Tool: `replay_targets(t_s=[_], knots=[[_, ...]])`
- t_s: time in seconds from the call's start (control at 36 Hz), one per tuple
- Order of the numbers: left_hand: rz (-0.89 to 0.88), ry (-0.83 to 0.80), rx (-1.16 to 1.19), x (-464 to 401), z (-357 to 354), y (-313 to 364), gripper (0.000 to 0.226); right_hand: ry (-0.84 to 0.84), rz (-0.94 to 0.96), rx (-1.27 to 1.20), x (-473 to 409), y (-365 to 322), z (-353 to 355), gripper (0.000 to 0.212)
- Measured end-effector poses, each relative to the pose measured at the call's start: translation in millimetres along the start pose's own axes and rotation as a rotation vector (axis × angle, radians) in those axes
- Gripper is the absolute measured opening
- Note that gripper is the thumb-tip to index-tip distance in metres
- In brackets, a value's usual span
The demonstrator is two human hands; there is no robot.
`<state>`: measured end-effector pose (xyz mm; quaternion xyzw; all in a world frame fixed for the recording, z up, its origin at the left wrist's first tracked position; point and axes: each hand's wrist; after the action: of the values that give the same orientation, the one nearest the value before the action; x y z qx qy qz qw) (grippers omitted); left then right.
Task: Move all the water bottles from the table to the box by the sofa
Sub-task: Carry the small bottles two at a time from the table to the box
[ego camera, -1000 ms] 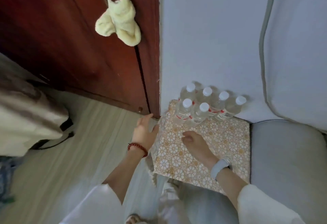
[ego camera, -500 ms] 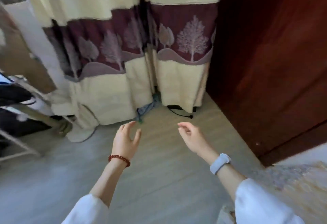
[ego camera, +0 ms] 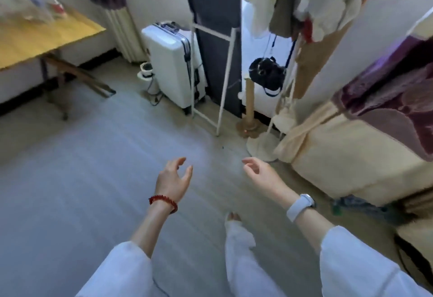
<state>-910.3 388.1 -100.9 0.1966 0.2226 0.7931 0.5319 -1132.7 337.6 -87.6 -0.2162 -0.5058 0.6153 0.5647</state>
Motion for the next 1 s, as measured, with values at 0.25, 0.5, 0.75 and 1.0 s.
replay_targets(t_s=[0.25, 0.5, 0.75, 1.0], knots=[[0.190, 0.136, 0.066, -210, 72, -58, 0.032, -0.218, 0.130, 0.121, -239, -114, -83, 0.031], [0.341, 0.280, 0.093, -374, 162, -119, 0.028, -0.392, 0.236, 0.199, -423, -253, -181, 0.030], [0.469, 0.405, 0.076, -515, 257, -248, 0.028, -0.521, 0.348, 0.235, -575, -373, -319, 0.032], [0.444, 0.528, 0.119, -702, 393, -347, 0.027, -0.519, 0.427, 0.187, -739, -537, -444, 0.031]])
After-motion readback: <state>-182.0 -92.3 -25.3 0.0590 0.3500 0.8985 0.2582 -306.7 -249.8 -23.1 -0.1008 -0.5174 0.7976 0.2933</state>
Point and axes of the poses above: each hand's wrist, its own x-axis away from the middle knuckle, its own z-axis out of the back of the hand, y = z × x, and after that the axes turned 11 degrees about -x, right-handed
